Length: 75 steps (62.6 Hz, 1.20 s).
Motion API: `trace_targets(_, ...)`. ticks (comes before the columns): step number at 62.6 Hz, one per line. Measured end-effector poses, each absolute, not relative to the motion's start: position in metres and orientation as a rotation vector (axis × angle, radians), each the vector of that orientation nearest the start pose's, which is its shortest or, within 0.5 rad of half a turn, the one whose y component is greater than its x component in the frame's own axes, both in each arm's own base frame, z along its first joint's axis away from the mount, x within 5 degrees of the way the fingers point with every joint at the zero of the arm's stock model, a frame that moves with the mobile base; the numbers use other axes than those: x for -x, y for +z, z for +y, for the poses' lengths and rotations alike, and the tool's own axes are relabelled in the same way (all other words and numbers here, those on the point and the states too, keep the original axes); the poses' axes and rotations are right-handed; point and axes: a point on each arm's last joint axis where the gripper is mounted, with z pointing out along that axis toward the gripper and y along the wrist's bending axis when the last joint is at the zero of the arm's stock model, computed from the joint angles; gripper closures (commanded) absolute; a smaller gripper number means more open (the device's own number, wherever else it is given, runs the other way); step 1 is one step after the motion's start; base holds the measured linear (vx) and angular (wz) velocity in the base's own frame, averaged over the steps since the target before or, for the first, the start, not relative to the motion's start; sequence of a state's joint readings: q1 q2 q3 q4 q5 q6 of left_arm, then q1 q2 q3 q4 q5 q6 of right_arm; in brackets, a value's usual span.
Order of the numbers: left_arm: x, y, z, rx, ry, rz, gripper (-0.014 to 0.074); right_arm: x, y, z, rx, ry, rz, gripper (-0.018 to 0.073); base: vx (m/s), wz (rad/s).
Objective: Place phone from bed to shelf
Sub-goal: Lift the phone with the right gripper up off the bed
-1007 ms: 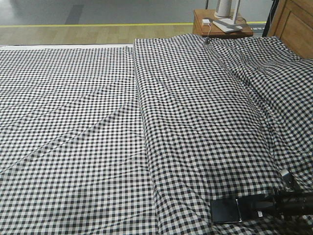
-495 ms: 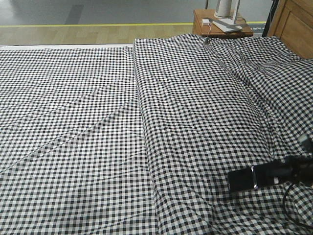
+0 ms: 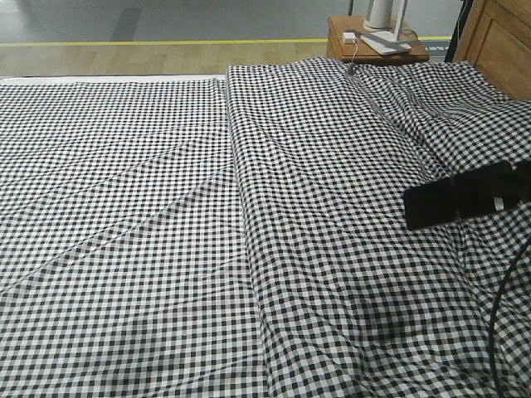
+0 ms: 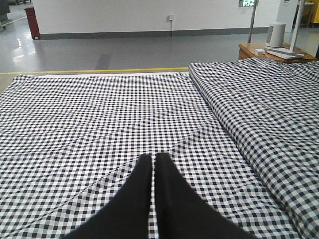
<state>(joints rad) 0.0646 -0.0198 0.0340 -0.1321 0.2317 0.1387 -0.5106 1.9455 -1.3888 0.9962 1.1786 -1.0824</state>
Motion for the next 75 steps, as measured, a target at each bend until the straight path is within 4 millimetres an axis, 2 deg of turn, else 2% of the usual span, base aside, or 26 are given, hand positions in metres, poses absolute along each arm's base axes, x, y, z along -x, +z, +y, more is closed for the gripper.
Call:
trace_targets(7,-0.055,0.182,0.001,0.025,0.029,1.727,0.0596,-0.366,0.249,-0.099,0.262,0.854,2.369,0.0561,0.00,0.00)
trace_targets(23,-0.055,0.182,0.001,0.025,0.029,1.727,0.0596,-0.356,0.296,-0.044,0.483,0.833,2.293,0.0561,0.00,0.00)
trace_targets(42,-0.055,0.182,0.001,0.025,0.029,1.727,0.0596,-0.332,0.338,0.008,0.710,0.800,2.199,0.0561,0.00,0.00)
trace_targets(56,-0.055,0.182,0.001,0.025,0.029,1.727,0.0596,-0.318,0.348,0.033,0.807,0.817,2.163,0.0561,0.00,0.00)
trace_targets(69,-0.055,0.182,0.001,0.025,0.029,1.727,0.0596,-0.284,0.324,0.041,0.851,0.885,2.159,0.0561,0.00,0.00)
trace_targets(75,-0.055,0.182,0.001,0.025,0.029,1.727,0.0596,-0.267,0.320,0.045,0.858,0.911,2.121,0.0561,0.00,0.00)
